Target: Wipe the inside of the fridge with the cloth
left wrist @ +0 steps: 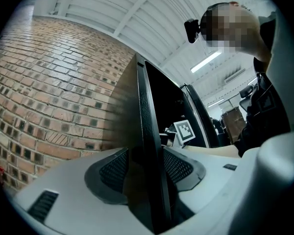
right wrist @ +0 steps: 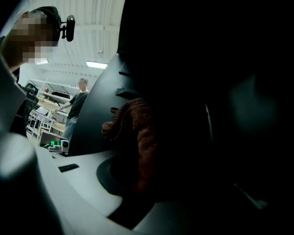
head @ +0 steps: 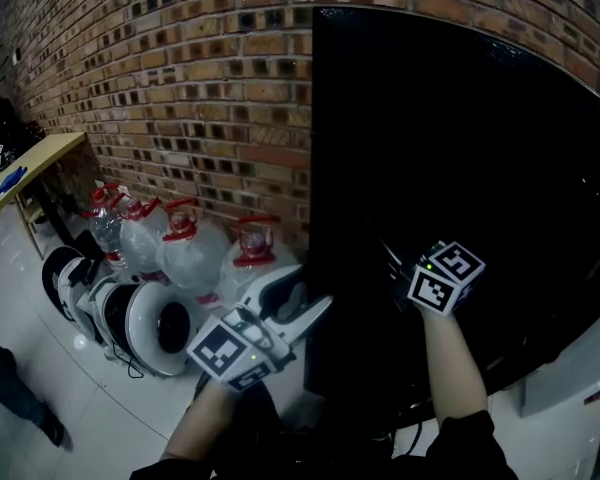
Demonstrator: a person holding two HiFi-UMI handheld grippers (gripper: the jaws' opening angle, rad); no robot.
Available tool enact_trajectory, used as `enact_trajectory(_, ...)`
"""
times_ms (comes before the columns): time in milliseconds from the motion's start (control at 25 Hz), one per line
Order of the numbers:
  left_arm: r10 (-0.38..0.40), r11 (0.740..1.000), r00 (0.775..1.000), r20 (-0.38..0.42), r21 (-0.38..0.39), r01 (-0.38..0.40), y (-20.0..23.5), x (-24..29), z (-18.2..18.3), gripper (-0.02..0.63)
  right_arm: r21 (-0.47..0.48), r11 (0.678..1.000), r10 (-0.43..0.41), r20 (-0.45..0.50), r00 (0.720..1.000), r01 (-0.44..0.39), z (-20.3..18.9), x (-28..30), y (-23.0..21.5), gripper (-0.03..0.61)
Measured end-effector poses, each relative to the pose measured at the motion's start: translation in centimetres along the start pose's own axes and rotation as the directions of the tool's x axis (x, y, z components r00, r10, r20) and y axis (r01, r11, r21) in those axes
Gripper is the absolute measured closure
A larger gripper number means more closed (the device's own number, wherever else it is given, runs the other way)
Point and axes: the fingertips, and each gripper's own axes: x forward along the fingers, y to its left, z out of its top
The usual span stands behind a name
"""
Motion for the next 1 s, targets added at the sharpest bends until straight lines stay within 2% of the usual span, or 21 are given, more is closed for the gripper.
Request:
enact_trajectory(200, -0.001, 1.0, 1.0, -0.004, -0.013, 0.001, 0.2, 0.4, -0.2, 0.391, -0.008, 1.0, -0.031, -0.014, 0.999, 0.031, -0.3, 1.2, -2.8, 0.506)
enact_trajectory(480, -0.006, 1.0, 1.0, -0.009, -0.028, 0.006, 0.1, 0.5, -0.1, 0.391, -0.11, 0.985, -0.145, -0.079, 0.986, 0.136, -0.7, 2.2, -6.3, 0.506)
enact_trajectory(720, 0.019, 1.0, 1.0, 0.009, -0.015, -0.019, 0.4, 0.6, -0.1, 0.391, -0.072, 0.974, -0.219, -0.095, 0.971, 0.213, -1.9, 3.7, -9.8, 0.506)
enact_trajectory(1000, 0.019, 1.0, 1.0, -0.016, -0.018, -0.019, -0.2, 0.8, 0.1, 0.391, -0.034, 0.955, -0.296, -0.112, 0.949, 0.294, -2.8, 4.3, -13.4, 0.506)
